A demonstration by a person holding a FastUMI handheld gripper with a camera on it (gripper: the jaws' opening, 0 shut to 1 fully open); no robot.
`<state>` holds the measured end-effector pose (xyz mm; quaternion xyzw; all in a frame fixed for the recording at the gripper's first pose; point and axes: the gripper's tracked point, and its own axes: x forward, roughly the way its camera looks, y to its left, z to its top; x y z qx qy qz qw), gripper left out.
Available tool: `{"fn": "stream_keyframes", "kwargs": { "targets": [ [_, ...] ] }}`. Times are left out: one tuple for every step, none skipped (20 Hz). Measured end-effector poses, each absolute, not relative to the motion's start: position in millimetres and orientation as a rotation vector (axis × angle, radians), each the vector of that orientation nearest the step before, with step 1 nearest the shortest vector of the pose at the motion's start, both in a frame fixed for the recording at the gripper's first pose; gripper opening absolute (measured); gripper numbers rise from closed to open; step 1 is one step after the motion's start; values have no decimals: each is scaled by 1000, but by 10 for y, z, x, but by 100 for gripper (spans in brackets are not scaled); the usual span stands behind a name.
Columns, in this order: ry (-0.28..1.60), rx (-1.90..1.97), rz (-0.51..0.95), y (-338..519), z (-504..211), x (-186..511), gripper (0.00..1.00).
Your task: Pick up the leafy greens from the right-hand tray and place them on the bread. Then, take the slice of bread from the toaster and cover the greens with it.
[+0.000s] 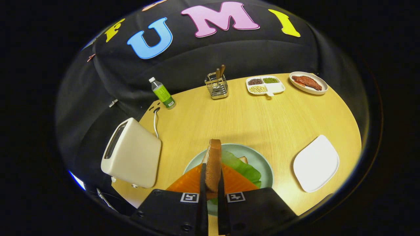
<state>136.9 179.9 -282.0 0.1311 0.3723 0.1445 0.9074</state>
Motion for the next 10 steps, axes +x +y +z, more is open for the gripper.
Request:
{"fn": "stream_keyframes", "kwargs": {
  "targets": [
    [769, 275, 295, 1766, -2843, 1375, 17],
    [779, 275, 292, 1727, -2882, 1374, 20],
    [791, 262, 281, 1673, -2958, 1360, 22],
    [807, 241, 269, 1592, -3025, 1346, 29],
    [822, 231, 266, 1543, -3102, 1331, 32],
    [831, 232, 262, 1504, -3150, 1320, 36],
    [840, 226, 253, 1463, -3195, 1315, 40],
    [852, 207, 252, 1426, -3256, 1305, 54],
    [861, 179, 253, 1372, -3291, 1291, 61],
    [866, 150, 263, 1344, -3331, 1278, 71]
  ]
}}
